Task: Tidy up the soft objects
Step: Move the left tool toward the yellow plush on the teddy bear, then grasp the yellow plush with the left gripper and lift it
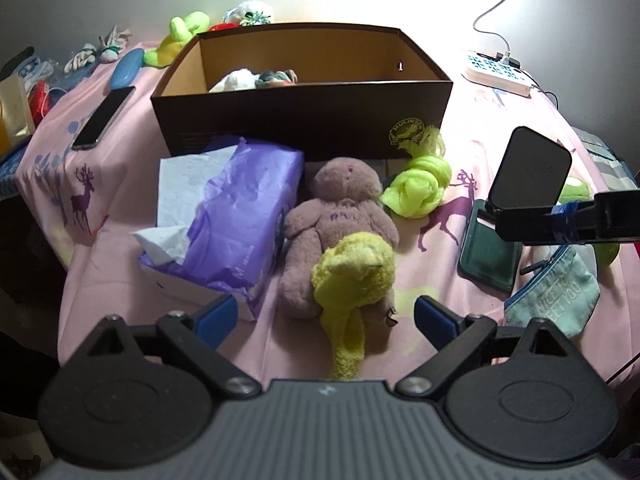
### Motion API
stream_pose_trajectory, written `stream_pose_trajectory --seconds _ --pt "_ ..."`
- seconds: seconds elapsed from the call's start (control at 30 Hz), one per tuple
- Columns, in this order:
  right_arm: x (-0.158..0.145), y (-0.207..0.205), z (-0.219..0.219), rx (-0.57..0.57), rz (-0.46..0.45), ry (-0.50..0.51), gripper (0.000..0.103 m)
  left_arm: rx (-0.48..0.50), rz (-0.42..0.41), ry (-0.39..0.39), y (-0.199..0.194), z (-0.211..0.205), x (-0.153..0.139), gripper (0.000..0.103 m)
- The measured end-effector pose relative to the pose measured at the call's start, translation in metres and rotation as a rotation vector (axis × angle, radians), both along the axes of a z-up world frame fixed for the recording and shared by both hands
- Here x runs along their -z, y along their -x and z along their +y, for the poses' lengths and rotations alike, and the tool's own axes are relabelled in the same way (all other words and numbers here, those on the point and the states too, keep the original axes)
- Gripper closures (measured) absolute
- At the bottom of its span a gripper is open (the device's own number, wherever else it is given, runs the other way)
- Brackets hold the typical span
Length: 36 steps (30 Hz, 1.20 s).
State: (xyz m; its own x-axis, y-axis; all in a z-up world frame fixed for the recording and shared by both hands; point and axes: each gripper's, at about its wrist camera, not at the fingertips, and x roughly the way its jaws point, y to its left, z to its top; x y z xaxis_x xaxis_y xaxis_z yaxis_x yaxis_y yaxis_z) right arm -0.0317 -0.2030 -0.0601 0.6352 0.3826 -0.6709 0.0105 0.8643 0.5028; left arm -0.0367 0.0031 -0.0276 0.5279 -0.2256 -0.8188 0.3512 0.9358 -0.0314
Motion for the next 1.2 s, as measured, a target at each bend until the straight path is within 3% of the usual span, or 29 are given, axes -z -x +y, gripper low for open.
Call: stream_pose_trajectory --seconds 0.27,0.77,1.2 --pt "0.015 0.016 -0.006 0.007 0.042 -0.022 0.082 0.037 -0.038 -0.042 -0.003 -0.015 0.011 0.008" --pt "0.020 0.019 -0.013 0.045 0.062 -0.024 0.082 0.066 -0.024 -0.033 -0.029 -0.027 0.034 0.009" --pt "0.021 0.005 -0.007 0.031 0.074 -0.032 0.082 0.066 0.014 0.002 -0.041 -0.024 0.039 0.032"
